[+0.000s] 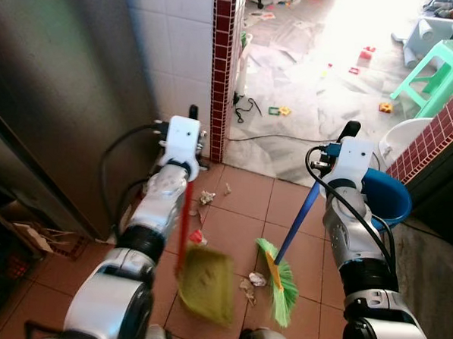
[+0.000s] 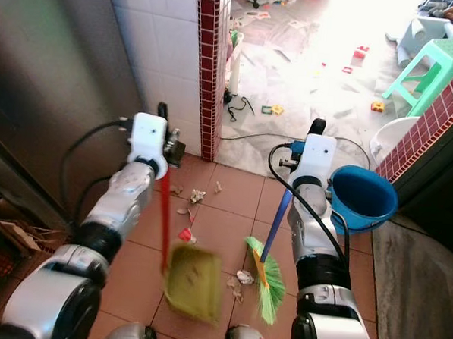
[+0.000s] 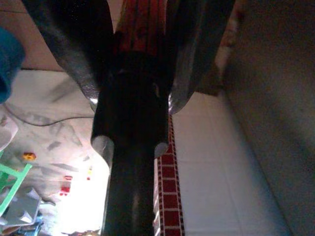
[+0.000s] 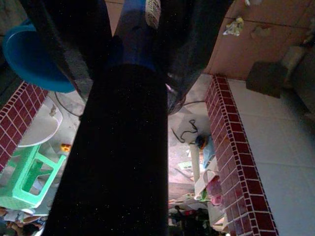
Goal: Sweep floor
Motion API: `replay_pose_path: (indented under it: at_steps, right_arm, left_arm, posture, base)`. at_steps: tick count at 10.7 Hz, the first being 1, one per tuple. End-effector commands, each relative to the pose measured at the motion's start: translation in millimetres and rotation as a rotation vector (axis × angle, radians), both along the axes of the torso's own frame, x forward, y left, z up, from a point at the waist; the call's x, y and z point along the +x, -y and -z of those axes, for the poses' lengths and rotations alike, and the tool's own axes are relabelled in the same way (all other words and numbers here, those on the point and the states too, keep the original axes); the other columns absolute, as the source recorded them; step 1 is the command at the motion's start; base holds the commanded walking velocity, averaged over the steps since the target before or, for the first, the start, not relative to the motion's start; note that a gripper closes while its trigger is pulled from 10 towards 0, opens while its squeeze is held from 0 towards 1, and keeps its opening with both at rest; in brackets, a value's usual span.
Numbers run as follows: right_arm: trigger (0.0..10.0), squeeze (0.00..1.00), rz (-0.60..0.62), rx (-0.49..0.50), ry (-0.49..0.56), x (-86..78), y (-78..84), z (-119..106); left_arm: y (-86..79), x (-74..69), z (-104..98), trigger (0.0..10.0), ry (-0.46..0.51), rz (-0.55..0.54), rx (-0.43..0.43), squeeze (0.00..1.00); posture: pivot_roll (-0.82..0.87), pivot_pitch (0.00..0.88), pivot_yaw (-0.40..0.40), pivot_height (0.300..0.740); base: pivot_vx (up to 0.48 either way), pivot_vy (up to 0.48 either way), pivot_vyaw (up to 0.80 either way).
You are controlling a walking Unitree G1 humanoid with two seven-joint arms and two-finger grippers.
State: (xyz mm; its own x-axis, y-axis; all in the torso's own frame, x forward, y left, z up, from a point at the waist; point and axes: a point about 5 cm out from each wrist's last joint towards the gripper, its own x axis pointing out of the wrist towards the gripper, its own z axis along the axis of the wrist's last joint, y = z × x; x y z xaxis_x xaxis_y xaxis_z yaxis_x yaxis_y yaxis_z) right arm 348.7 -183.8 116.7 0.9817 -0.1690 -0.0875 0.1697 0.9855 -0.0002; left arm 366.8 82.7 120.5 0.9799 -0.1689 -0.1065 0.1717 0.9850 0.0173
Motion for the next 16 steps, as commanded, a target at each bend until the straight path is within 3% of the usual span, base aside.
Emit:
replay_pose_path:
  at_steps: [1,2,3,4,5,7,9,11,13,16]
  right_arm:
    - [10.0,0.0,0.005,0.001,-0.019,-1.7,1.2,3]
    - [10.0,0.0,0.005,-0.001,-0.019,-2.2,0.5,3]
    - [10.0,0.0,0.003,-0.01,-0.017,-3.0,0.1,4]
    - [10.0,0.0,0.002,-0.018,-0.017,-3.8,0.9,5]
    - [10.0,0.0,0.003,-0.02,-0.02,-4.4,1.9,6]
    - [10.0,0.0,0.0,-0.022,-0.021,-3.9,0.3,7]
    - [10.0,0.0,-0.002,-0.028,-0.014,-4.5,-1.2,7]
    - [10.0,0.0,0.0,-0.041,-0.021,-7.3,0.1,10]
    - [10.0,0.0,-0.02,-0.015,-0.039,-6.0,-4.7,11]
    - [10.0,0.0,-0.019,0.119,-0.099,-6.0,-10.2,15]
  left_arm:
    - [11.7,0.7,-3,10.0,-0.028,0.003,-0.101,0.0]
    - [23.5,-4.9,6,10.0,-0.075,0.014,-0.14,0.0]
    - [34.7,-15.4,25,10.0,-0.148,0.042,-0.107,0.0]
    - [32.4,-19.8,38,10.0,-0.183,0.049,-0.009,0.0]
    - [25.5,-21.4,41,10.0,-0.181,0.031,-0.035,0.0]
    - [10.8,-20.0,40,10.0,-0.134,-0.023,-0.011,0.0]
    - [-9.1,-18.7,35,10.0,-0.012,-0.103,0.141,0.0]
    - [-22.7,-20.9,34,10.0,0.062,-0.153,0.224,0.0]
    - [-21.4,-22.4,39,10.0,0.033,-0.144,0.194,0.0]
    - [-19.3,-22.9,38,10.0,0.061,-0.133,0.196,0.0]
  posture:
    - [-0.11,0.05,0.027,0.74]
    - [-0.11,0.048,0.03,0.74]
    - [-0.12,0.048,0.03,0.74]
    - [-0.12,0.048,0.03,0.74]
    - [-0.1,0.045,0.023,0.74]
    - [-0.1,0.041,0.022,0.74]
    - [-0.1,0.039,0.026,0.74]
    - [-0.09,0.039,0.021,0.74]
    - [-0.09,0.04,0.014,0.74]
    - [-0.09,0.04,0.014,0.74]
  base:
    - [0.0,0.0,0.0]
    - [0.0,0.0,0.0]
    - [0.0,0.0,0.0]
    - [0.0,0.0,0.0]
    - [0.0,0.0,0.0]
    - [0.0,0.0,0.0]
    - [0.0,0.0,0.0]
    - [0.0,0.0,0.0]
    - [0.0,0.0,0.0]
    - [0.0,0.0,0.0]
